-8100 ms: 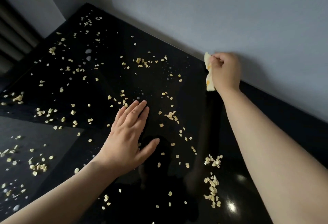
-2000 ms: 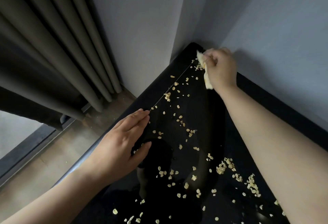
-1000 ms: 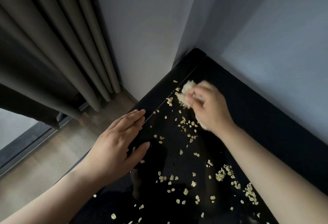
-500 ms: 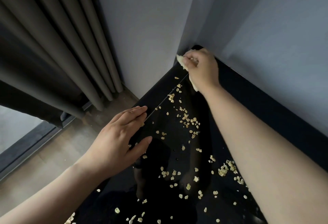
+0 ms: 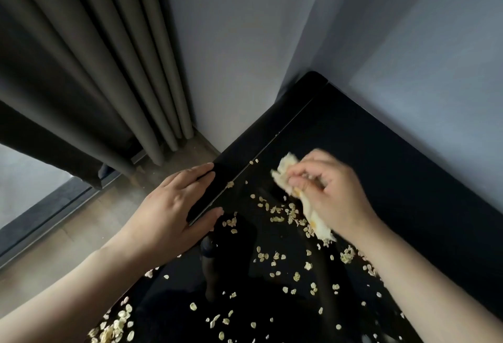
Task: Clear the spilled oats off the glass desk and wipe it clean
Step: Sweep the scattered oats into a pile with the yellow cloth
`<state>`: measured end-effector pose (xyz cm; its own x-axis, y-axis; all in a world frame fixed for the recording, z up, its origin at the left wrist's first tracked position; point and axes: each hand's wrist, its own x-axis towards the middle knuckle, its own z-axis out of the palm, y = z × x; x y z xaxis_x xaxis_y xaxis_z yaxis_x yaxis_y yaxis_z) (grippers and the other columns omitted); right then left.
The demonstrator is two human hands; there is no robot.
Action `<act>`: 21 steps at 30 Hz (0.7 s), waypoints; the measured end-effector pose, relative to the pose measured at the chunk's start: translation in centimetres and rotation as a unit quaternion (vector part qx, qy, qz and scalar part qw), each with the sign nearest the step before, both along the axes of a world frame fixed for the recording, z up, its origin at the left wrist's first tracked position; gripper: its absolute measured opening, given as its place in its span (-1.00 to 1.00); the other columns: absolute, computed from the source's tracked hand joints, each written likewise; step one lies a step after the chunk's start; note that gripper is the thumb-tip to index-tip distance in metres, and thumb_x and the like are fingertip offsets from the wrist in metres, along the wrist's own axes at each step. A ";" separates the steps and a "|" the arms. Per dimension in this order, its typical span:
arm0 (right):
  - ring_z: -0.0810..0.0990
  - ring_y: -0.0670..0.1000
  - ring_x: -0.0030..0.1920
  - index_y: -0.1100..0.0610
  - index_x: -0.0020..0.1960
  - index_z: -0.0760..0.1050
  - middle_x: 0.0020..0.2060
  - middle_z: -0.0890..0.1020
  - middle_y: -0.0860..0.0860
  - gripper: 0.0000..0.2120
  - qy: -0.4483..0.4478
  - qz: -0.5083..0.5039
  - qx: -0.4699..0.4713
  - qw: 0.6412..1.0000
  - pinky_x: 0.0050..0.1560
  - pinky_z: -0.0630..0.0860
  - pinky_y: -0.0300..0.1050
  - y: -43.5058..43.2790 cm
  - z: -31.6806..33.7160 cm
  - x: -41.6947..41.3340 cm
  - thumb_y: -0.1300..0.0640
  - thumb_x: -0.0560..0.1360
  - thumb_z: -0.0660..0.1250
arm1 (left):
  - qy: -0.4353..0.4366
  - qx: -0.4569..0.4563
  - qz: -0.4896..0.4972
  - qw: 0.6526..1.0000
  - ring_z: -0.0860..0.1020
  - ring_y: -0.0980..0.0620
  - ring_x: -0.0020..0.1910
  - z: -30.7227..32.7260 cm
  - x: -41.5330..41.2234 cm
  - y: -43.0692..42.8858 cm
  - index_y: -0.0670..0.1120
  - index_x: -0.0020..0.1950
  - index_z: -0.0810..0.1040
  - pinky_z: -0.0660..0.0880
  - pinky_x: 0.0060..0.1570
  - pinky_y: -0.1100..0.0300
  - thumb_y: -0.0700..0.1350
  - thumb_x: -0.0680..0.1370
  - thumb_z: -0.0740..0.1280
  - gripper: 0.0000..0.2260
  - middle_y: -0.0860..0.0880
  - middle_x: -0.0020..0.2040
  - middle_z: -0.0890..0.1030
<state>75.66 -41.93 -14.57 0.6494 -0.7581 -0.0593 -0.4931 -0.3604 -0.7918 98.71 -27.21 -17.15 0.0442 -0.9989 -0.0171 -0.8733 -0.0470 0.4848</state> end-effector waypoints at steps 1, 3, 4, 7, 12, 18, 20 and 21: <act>0.55 -0.11 -0.16 0.14 -0.11 0.64 -0.15 0.55 -0.08 -0.94 -0.019 -0.017 -0.018 1.000 -0.15 0.51 -0.30 -0.8 0.6 0.5 0.24 0.48 0.39 | 0.001 0.001 0.003 1.000 0.49 -0.03 0.29 0.0 0.0 0.2 -0.19 0.33 0.52 0.32 0.30 0.25 0.19 0.52 0.20 -0.44 -0.06 0.38 0.47; 0.51 -0.18 -0.18 0.17 -0.08 0.62 -0.15 0.53 -0.06 -0.95 -0.026 -0.039 -0.077 0.996 -0.16 0.43 -0.40 -2.9 1.3 2.3 0.23 0.49 0.38 | 0.003 0.003 0.006 1.000 0.49 -0.04 0.30 0.0 0.0 0.4 -0.19 0.34 0.51 0.31 0.30 0.26 0.19 0.52 0.19 -0.43 -0.07 0.39 0.46; 0.49 -0.20 -0.19 0.17 -0.07 0.62 -0.15 0.52 -0.06 -0.94 -0.024 -0.050 -0.099 0.994 -0.16 0.40 -0.42 -4.0 1.3 3.6 0.21 0.50 0.38 | 0.003 0.003 0.007 1.000 0.49 -0.04 0.30 0.1 0.0 0.5 -0.19 0.34 0.50 0.32 0.30 0.25 0.19 0.52 0.19 -0.43 -0.07 0.39 0.46; 0.50 -0.21 -0.11 0.12 -0.07 0.61 -0.09 0.51 -0.10 -0.94 -0.010 -0.067 -0.099 0.993 -0.08 0.40 -0.39 -6.6 -0.8 7.2 0.16 0.51 0.37 | 0.009 0.007 0.017 1.000 0.48 -0.02 0.31 0.2 0.0 0.8 -0.17 0.36 0.49 0.33 0.30 0.24 0.20 0.51 0.18 -0.42 -0.05 0.39 0.46; 0.52 -0.07 -0.08 0.06 -0.14 0.56 -0.08 0.51 -0.08 -0.91 0.021 -0.061 -0.125 0.990 -0.12 0.50 -0.14 -4.5 -4.1 8.9 0.08 0.51 0.35 | 0.020 0.014 0.032 0.999 0.46 0.02 0.33 0.1 0.3 1.6 -0.14 0.40 0.46 0.35 0.30 0.24 0.23 0.51 0.17 -0.40 -0.03 0.40 0.45; 0.47 -0.16 -0.13 0.09 -0.17 0.60 -0.20 0.48 -0.17 -0.91 0.069 0.087 -0.074 0.991 -0.12 0.43 -0.26 2.9 -2.4 3.8 0.12 0.49 0.37 | 0.042 0.014 0.043 0.998 0.43 0.05 0.36 0.1 0.2 1.9 -0.13 0.42 0.44 0.26 0.31 0.34 0.26 0.50 0.16 -0.37 -0.02 0.41 0.43; 0.48 -0.15 -0.21 0.07 -0.18 0.63 -0.22 0.49 -0.15 -0.91 0.080 0.087 -0.010 0.993 -0.21 0.37 -0.34 4.1 -1.4 2.3 0.14 0.49 0.39 | 0.053 0.010 0.041 0.998 0.41 0.06 0.37 0.1 0.3 2.0 -0.13 0.42 0.43 0.23 0.32 0.36 0.26 0.50 0.17 -0.37 -0.02 0.42 0.43; 0.48 -0.14 -0.25 0.07 -0.17 0.65 -0.21 0.50 -0.14 -0.92 0.074 0.080 0.020 0.994 -0.25 0.36 -0.35 4.2 -0.7 1.8 0.17 0.49 0.40 | 0.059 0.008 0.040 0.997 0.40 0.06 0.37 0.0 0.3 2.1 -0.13 0.43 0.42 0.23 0.32 0.36 0.26 0.49 0.18 -0.37 -0.02 0.42 0.42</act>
<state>77.49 -37.70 -15.23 0.7437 -0.6408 -0.1905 -0.5434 -0.4133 -0.7307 99.00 -25.14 -17.17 0.1196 -0.9919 -0.0431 -0.8032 -0.1222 0.5830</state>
